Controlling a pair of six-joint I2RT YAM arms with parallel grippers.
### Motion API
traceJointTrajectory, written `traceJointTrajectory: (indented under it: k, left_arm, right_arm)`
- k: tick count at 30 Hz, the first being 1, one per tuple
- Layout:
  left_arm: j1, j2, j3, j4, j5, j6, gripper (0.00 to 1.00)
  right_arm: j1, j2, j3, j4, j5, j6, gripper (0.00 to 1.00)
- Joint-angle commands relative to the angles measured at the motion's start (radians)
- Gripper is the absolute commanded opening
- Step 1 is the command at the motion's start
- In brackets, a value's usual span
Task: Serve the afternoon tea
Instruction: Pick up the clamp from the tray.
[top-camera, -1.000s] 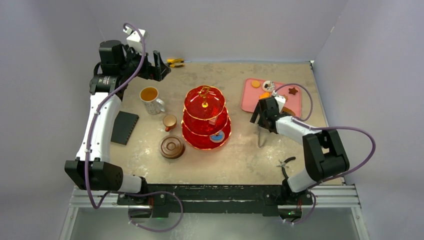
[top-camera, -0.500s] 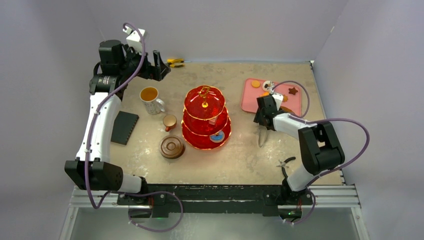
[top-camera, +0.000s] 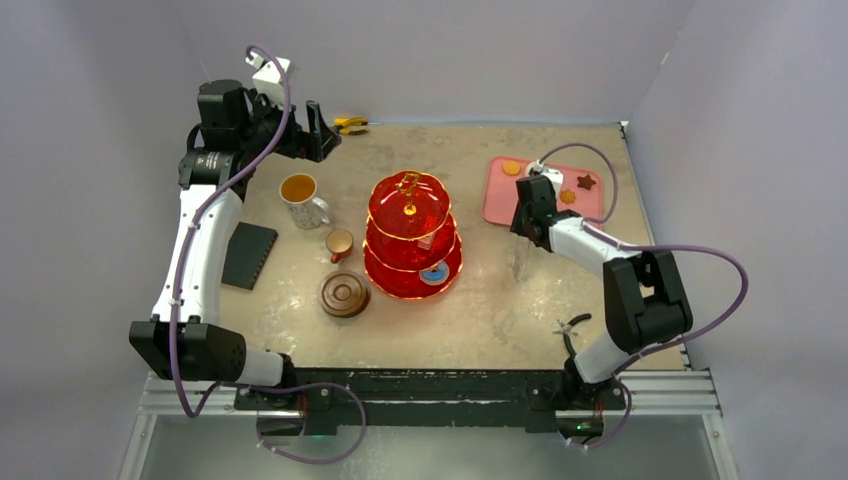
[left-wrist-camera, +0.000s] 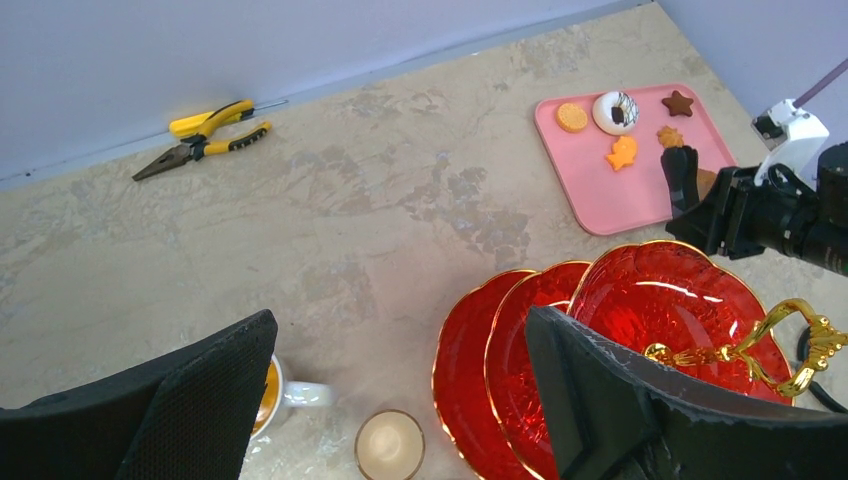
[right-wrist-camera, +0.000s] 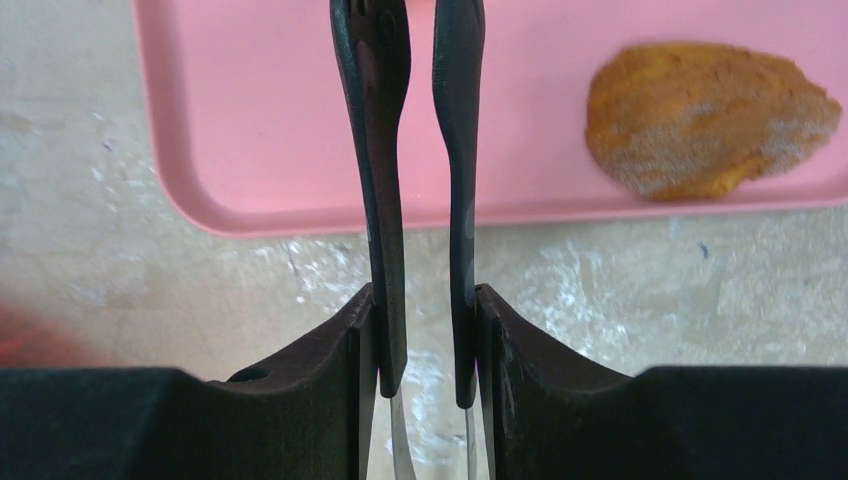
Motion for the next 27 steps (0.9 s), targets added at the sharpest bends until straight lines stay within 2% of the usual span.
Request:
traceJointTrajectory:
  k: [1, 7, 15, 20, 27]
  left_arm:
    - [0.011, -0.009, 0.042, 0.0, 0.012, 0.019, 0.94]
    - [0.012, -0.016, 0.04, -0.008, 0.006, 0.029, 0.94]
    - [0.013, -0.01, 0.037, -0.003, 0.006, 0.027, 0.94]
    - [0.013, -0.011, 0.037, -0.003, 0.007, 0.026, 0.94]
    - [0.012, -0.01, 0.032, -0.004, 0.007, 0.027, 0.94]
  right_arm:
    - [-0.017, 0.051, 0.122, 0.016, -0.032, -0.041, 0.4]
    - [-0.04, 0.172, 0.21, 0.022, -0.027, -0.046, 0.44]
    - [-0.05, 0.211, 0.211, 0.02, 0.014, -0.038, 0.71]
    - [-0.05, 0.215, 0.215, -0.011, 0.061, 0.0, 0.82]
    - [-0.049, 0.171, 0.184, 0.009, 0.143, 0.028, 0.82]
